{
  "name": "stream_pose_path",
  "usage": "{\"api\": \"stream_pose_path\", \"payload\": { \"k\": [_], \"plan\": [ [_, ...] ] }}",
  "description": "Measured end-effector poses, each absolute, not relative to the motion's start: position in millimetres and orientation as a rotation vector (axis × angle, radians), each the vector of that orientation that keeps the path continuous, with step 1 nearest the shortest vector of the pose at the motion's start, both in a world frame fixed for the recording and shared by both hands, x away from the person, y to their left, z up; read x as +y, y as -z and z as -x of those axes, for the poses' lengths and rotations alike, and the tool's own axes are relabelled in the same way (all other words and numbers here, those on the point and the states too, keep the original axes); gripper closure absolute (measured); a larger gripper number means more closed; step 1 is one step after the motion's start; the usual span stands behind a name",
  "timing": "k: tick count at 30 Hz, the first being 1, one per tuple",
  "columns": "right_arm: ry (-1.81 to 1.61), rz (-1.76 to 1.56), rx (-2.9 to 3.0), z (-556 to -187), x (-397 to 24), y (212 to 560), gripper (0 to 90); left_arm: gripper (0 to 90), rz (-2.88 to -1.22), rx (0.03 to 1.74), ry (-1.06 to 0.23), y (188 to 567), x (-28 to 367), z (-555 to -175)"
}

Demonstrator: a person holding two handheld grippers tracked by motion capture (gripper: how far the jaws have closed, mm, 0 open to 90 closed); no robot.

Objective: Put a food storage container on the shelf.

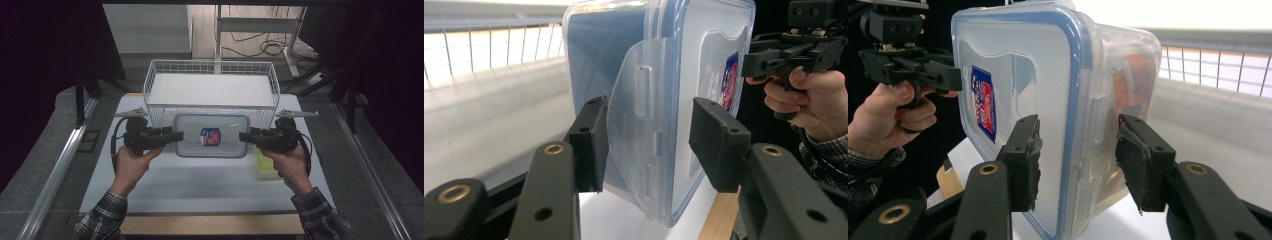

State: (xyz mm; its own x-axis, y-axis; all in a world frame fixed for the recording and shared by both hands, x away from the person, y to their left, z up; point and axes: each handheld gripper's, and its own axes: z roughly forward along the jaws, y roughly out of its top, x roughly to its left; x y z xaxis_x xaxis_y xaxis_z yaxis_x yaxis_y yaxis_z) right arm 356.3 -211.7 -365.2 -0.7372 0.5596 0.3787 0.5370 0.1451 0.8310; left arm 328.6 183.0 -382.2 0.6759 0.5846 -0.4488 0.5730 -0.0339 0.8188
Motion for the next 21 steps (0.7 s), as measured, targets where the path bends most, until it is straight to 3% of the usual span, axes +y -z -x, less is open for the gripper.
{"api": "stream_pose_path", "payload": {
  "k": [21],
  "plan": [
    [-1.753,-1.11,2.315,-401.9,-197.2,316.6,52.9,51.8,-1.629,0.939,-0.04,333.3,199.6,-370.1]
  ]
}}
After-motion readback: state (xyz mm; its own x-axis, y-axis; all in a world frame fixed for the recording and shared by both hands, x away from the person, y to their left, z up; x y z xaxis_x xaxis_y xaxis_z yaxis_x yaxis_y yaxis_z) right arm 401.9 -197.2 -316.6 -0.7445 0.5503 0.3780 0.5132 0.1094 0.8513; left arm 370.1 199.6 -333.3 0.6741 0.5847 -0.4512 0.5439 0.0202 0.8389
